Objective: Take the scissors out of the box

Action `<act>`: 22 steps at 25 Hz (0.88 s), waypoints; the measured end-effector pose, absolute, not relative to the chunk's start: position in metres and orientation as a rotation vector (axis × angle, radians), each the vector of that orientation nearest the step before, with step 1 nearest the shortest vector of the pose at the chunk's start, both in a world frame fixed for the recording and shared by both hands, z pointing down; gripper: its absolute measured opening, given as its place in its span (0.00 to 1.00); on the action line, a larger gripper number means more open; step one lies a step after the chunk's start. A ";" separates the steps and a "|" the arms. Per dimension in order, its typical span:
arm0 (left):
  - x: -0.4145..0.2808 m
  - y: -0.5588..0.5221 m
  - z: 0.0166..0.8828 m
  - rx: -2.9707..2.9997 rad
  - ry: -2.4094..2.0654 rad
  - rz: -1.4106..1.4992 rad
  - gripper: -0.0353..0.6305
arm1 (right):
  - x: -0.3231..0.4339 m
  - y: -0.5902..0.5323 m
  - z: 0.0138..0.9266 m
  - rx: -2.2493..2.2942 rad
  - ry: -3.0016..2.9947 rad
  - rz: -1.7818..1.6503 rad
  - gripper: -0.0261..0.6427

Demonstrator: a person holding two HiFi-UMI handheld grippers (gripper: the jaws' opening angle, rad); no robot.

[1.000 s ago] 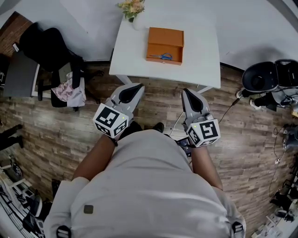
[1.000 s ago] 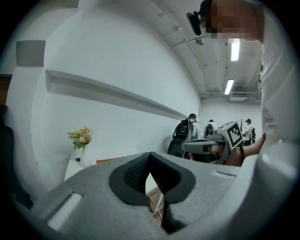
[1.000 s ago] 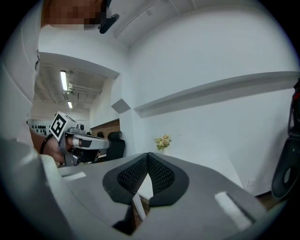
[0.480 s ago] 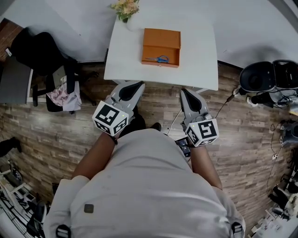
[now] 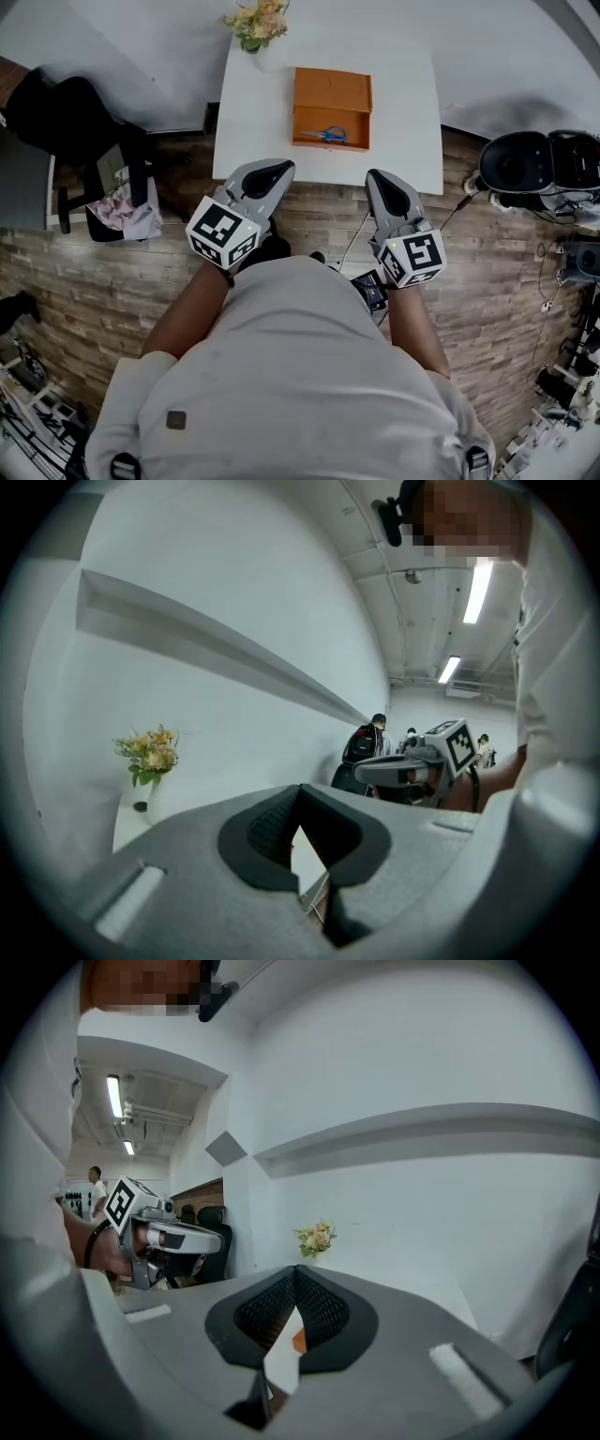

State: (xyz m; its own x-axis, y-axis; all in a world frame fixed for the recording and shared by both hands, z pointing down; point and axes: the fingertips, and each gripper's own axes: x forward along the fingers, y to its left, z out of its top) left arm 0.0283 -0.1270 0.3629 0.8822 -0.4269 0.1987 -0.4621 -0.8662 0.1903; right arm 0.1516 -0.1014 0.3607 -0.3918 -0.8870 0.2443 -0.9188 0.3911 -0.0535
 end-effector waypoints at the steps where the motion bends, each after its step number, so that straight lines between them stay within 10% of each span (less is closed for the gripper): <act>1: 0.025 -0.134 0.363 2.820 -0.664 0.223 0.06 | 0.148 -0.109 0.360 1.623 -2.462 0.264 0.06; 22: 0.000 -0.227 0.371 2.833 -0.538 0.232 0.06 | 0.125 -0.203 0.371 1.646 -2.338 0.223 0.06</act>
State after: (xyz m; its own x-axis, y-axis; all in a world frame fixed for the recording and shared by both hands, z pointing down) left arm 0.0004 -0.2274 0.3708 0.9192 -0.3388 0.2006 -0.3784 -0.9011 0.2120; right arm 0.1254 -0.2034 0.3710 -0.3164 -0.8973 0.3078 -0.9393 0.3418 0.0308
